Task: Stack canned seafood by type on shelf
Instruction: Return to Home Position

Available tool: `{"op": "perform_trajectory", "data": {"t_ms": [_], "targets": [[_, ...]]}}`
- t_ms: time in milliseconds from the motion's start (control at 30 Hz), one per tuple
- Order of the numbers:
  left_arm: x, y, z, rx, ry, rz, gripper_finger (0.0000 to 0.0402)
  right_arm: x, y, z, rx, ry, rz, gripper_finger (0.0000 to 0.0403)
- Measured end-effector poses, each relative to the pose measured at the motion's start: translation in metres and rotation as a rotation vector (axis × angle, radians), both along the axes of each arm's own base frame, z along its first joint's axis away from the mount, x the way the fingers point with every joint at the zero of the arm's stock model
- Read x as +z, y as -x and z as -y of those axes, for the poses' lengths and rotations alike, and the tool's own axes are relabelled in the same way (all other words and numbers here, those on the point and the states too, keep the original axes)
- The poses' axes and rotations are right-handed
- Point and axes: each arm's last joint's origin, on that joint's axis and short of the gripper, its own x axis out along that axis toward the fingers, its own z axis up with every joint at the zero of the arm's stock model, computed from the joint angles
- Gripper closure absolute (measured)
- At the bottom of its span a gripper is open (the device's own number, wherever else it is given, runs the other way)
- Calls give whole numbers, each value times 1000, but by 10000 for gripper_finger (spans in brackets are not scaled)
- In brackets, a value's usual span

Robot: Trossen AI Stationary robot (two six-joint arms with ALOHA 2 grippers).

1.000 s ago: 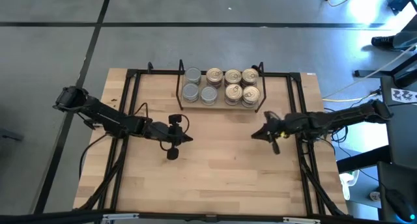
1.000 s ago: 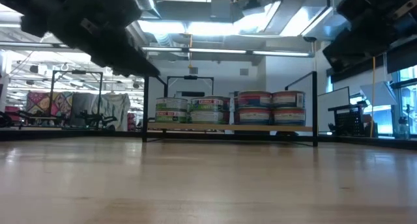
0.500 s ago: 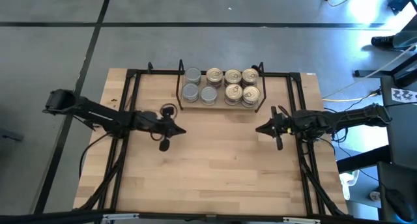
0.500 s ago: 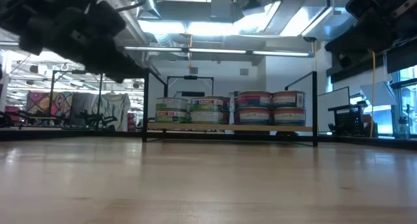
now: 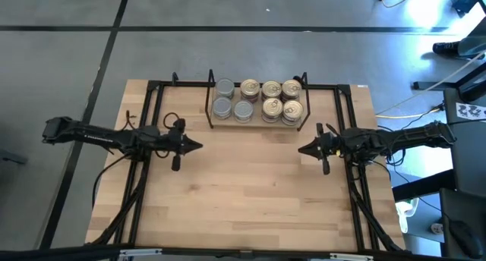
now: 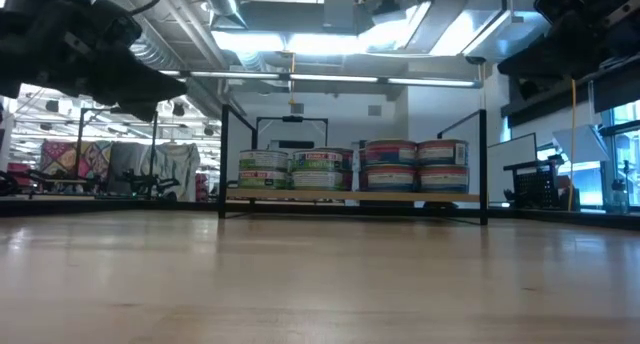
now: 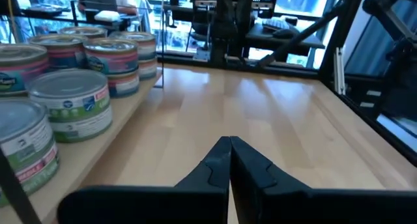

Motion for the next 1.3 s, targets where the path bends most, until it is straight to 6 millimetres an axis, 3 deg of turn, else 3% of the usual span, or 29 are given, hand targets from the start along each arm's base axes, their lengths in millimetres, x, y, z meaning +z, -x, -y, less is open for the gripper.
{"op": "perform_trajectory", "data": {"t_ms": [267,500,800,1067,1300], "targets": [[-3,12,0,12,2,45,400,-32,9,2,-18,-23,30,384],[-11,19,-2,81,12,-28,400,-52,23,7,-133,-35,118,384],[-5,28,-3,80,16,39,400,-45,34,5,-3,-57,289,384],[6,40,0,-9,16,172,400,-48,33,3,53,-61,261,384],[4,38,0,-11,-5,142,400,-49,32,3,51,-70,254,384]]}}
